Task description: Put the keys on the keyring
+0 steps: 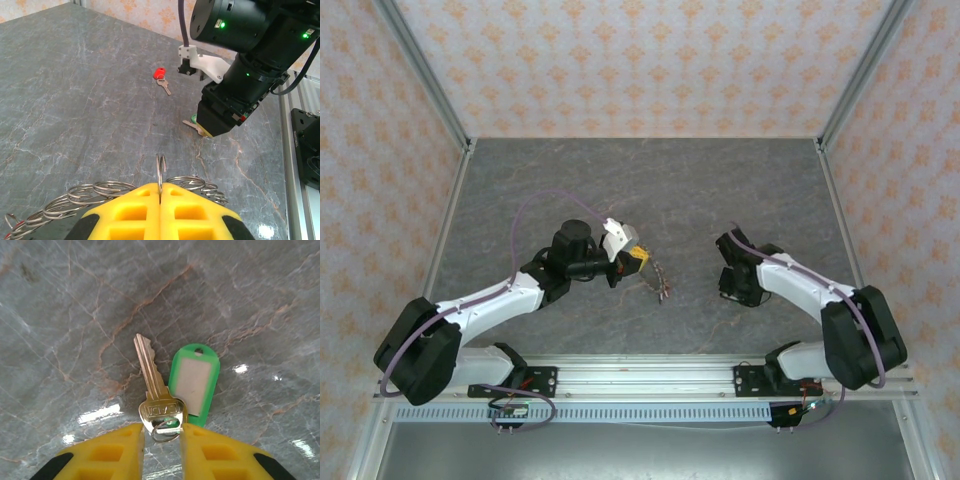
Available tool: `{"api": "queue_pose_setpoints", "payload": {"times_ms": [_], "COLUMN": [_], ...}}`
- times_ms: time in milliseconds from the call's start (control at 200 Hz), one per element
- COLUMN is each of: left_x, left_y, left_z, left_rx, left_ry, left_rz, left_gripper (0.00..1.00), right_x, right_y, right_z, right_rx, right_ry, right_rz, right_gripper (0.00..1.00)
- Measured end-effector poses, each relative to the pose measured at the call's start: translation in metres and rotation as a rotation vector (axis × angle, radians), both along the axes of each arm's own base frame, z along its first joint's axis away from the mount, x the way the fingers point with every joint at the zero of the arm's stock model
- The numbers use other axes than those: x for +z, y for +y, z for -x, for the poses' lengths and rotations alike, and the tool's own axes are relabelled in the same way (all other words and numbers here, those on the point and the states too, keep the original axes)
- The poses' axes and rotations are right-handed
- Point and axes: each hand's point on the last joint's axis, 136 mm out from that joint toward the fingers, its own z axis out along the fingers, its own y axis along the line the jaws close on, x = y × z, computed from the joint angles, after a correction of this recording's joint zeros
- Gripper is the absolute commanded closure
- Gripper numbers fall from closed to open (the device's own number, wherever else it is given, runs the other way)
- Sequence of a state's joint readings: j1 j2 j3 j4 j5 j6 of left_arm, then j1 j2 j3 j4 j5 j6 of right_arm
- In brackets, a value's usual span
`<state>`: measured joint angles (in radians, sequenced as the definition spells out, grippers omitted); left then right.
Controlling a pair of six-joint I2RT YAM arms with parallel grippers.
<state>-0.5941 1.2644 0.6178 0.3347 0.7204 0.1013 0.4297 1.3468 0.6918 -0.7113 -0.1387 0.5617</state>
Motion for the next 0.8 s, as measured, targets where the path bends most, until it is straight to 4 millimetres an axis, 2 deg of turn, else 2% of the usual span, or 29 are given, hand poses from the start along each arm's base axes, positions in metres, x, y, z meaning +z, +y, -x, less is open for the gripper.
{"api": "queue_pose_setpoints", "payload": {"times_ms": [185, 796], "left_x": [-0.0001, 0.0000], "left_y": [0.0000, 0.0000], "left_z": [0.0000, 0.0000], "left_rx": [0.000, 0.000], "left_ry": [0.000, 0.000], "left_rz": [0.000, 0.000], "left_gripper": [1.00, 1.00], "right_x": [-0.0008, -0.0040], "right_y": [0.0053, -0.0003], "right_z": [-0.0028, 0.0011], "right_rx": [0.022, 0.027], "right_ry": [0.010, 0.031], "right_rz": [0.014, 0.056], "right_gripper": [0.77, 0.78]}}
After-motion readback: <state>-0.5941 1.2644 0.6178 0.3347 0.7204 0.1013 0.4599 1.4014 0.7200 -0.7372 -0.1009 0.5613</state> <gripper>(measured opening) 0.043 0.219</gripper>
